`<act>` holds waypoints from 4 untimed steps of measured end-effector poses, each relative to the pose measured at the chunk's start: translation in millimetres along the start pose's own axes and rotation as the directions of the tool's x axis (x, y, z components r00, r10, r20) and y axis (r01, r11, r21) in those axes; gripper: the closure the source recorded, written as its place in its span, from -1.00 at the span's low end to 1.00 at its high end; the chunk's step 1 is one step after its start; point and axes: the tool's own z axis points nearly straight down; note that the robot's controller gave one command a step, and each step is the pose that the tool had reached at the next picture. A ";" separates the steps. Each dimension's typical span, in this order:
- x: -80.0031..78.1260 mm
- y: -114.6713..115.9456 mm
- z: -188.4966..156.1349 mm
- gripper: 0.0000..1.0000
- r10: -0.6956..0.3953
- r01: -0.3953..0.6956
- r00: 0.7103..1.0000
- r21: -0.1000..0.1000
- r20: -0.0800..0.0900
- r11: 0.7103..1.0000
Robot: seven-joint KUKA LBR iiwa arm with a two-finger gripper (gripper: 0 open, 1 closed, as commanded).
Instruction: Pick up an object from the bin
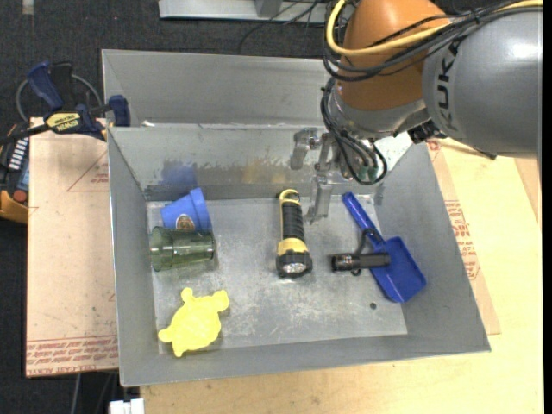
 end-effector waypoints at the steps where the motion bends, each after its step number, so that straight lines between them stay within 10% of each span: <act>1: -1.4 -0.3 -4.9 -1.00 0.002 -0.002 1.000 -0.001 0.008 1.000; 2: -8.8 -30.8 105.2 -1.00 -0.549 0.549 0.836 0.003 0.008 0.836; 3: 0.4 -39.0 104.7 -1.00 -0.282 0.282 0.959 -0.001 0.007 0.959; 4: -7.7 -28.1 98.3 -1.00 -0.456 0.456 0.890 0.003 0.011 0.890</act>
Offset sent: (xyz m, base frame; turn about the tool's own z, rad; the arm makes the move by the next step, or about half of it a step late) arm 0.0095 -0.0475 -0.1624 -0.8640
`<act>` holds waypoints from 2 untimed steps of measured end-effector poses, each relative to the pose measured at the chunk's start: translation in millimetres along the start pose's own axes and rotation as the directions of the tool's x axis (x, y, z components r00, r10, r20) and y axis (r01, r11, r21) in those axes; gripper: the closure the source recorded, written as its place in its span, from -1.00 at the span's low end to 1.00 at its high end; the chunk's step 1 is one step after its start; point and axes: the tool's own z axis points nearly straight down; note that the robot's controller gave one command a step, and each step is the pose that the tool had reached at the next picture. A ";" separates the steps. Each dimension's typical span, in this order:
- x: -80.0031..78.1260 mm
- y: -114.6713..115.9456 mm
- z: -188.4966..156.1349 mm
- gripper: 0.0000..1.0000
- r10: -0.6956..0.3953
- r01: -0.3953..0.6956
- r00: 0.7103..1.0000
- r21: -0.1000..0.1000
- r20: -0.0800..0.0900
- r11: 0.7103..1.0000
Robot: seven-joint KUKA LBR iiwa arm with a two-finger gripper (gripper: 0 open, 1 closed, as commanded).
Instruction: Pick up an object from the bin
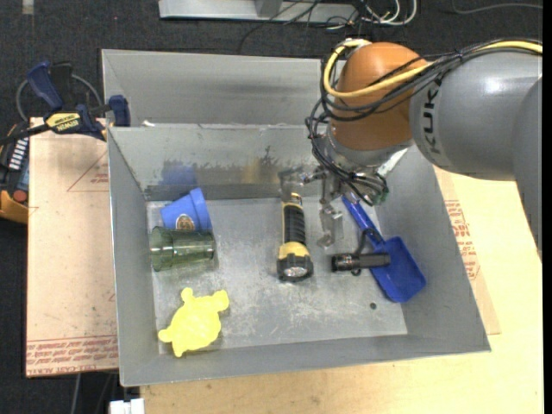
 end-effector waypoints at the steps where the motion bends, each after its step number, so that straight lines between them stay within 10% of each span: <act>1: -9.1 -4.4 64.5 -1.00 -0.160 0.160 0.987 -0.004 0.000 0.987; 2: -19.2 11.1 64.0 1.00 -0.483 0.483 0.876 0.002 0.004 0.876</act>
Offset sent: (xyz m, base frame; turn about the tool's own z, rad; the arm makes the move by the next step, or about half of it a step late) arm 0.0117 0.0178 -0.0641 -0.5085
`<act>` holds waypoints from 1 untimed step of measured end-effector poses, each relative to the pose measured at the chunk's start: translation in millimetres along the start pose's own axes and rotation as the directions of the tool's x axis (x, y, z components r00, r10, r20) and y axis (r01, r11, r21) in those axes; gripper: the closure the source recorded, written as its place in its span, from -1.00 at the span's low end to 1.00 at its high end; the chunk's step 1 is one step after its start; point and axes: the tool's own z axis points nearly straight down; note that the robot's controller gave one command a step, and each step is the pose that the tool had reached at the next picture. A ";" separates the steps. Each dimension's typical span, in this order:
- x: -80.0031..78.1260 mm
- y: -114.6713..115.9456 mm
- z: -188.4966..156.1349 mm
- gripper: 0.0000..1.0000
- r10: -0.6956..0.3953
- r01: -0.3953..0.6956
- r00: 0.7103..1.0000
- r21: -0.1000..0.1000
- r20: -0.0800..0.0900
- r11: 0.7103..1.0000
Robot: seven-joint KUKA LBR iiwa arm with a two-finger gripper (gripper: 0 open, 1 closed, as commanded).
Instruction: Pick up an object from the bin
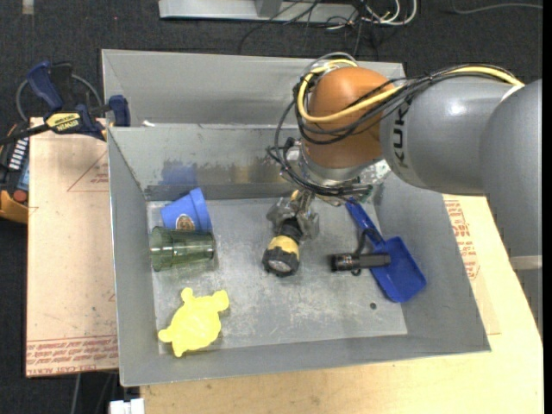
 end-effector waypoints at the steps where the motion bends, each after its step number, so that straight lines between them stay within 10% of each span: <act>1: 0.1 -0.1 0.0 1.00 0.000 0.000 1.000 0.000 0.000 1.000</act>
Offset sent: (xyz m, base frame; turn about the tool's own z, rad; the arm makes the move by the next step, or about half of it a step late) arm 0.0000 0.0002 0.0664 0.0000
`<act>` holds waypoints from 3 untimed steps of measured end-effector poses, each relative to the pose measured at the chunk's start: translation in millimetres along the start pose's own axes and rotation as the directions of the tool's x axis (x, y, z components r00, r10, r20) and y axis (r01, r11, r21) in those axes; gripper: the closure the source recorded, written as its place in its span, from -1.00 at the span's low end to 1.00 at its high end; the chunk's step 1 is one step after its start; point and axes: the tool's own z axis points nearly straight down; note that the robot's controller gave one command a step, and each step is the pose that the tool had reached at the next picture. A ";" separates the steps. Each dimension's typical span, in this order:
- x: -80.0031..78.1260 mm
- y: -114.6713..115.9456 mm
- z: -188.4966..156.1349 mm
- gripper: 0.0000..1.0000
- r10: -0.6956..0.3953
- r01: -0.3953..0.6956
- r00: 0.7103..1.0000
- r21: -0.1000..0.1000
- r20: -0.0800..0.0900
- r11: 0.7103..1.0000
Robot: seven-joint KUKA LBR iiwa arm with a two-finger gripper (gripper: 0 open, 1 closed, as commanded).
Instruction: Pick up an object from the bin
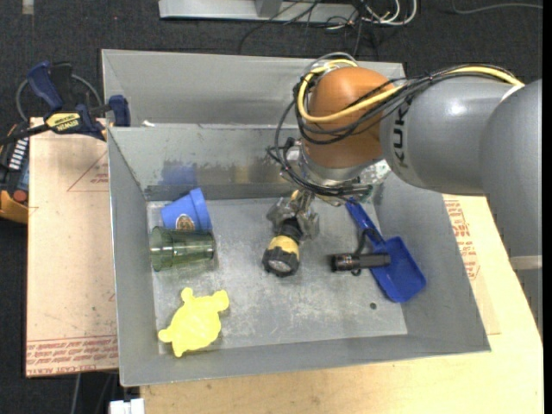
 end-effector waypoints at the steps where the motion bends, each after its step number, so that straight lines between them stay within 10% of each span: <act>1: 1.0 1.6 -5.6 1.00 0.001 -0.001 1.000 -0.006 -0.004 1.000; 3: -0.7 0.4 -48.7 1.00 0.001 -0.001 1.000 0.000 0.000 1.000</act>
Offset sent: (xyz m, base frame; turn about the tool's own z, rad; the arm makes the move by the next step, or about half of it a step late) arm 0.0000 0.0000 0.0066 0.0000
